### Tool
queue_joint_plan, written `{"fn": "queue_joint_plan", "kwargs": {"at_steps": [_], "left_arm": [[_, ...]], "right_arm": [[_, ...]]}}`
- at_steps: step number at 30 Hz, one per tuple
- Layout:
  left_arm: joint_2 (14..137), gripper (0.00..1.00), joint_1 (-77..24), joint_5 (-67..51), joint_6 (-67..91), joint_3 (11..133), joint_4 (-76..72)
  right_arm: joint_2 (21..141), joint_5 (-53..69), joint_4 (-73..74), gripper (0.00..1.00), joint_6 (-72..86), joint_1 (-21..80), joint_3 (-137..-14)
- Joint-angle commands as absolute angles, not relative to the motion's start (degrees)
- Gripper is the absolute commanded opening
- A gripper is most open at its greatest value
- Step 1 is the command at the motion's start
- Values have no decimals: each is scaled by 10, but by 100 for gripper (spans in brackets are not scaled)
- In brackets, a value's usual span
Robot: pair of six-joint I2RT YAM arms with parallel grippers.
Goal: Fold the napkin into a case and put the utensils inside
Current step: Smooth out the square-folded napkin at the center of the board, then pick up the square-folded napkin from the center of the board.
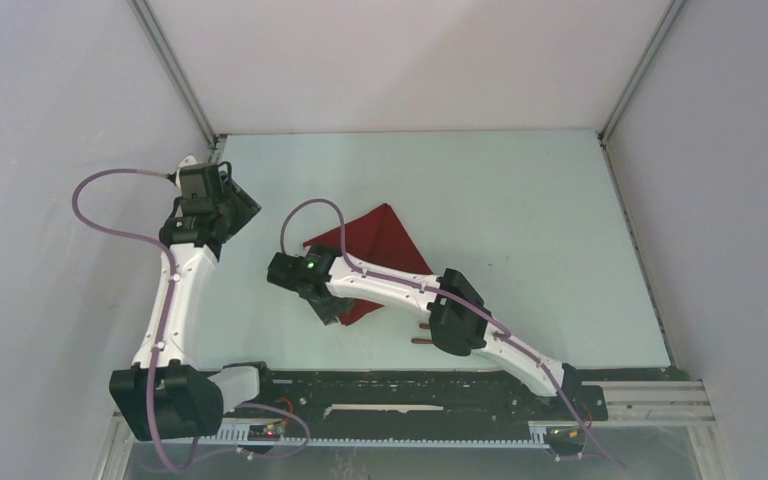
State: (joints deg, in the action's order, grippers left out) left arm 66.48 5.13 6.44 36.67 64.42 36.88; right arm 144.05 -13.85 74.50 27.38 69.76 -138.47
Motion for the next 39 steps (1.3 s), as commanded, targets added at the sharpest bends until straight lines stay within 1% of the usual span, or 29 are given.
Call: {"fn": "queue_joint_plan", "kwargs": {"at_steps": [1,5,9,13,20,26,31,37,39], "left_arm": [[668,55,55,65,375,646,347],[669,55,55,63,377,645,345],[672,55,56,60,377,643,344],[676,55,57,54,377,644,343],[681,55,63,43,378,643,341],[683,54,67,35,378,641,340],[682,55,69,33,377,640,339],[683,54,72,29,377,638,339],[684,54,73,27,376,637,338]], "right_arm": [[1456,-115,759,38,282,692,-1414],[1467,-109,756,37,276,690,-1426],[1473,-104,752,42,276,686,-1426],[1479,-100,750,45,271,682,-1426],[1491,-99,746,46,269,676,-1425],[1502,-94,738,45,265,665,-1422],[1502,-89,714,42,264,659,-1391],[1515,-93,694,41,259,658,-1357],[1519,-109,691,36,257,660,-1351]]}}
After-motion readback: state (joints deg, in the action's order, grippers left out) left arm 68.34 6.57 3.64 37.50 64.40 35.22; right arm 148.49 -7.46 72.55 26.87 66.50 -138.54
